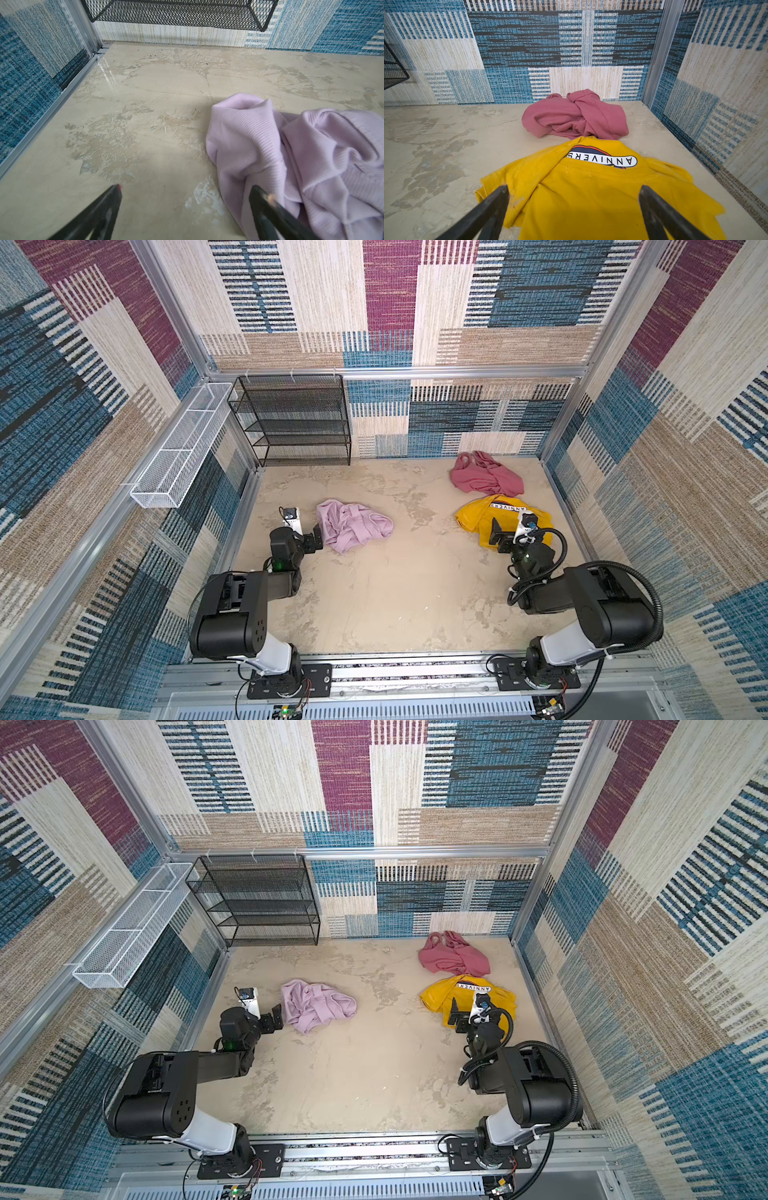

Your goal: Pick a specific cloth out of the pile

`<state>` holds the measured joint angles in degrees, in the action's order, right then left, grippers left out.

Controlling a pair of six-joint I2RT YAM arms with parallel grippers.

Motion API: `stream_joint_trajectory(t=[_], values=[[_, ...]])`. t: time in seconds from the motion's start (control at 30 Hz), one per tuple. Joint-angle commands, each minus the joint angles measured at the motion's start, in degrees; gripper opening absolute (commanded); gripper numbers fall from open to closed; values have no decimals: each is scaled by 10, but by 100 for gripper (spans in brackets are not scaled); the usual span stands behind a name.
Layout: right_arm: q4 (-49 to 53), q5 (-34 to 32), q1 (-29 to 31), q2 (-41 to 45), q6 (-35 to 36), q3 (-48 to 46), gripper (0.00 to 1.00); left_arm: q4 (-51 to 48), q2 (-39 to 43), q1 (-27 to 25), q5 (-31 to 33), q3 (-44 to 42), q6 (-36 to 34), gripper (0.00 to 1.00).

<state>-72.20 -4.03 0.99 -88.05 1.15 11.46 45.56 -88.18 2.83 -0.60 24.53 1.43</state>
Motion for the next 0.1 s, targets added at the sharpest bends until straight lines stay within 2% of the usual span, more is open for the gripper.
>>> stream_joint_trajectory(t=[0.0,0.07], values=[[-25,6,0,1,4,0,100,5,-1,0,-7,3,-11,99],[-24,7,0,1,4,0,100,5,-1,0,-9,3,-11,99]])
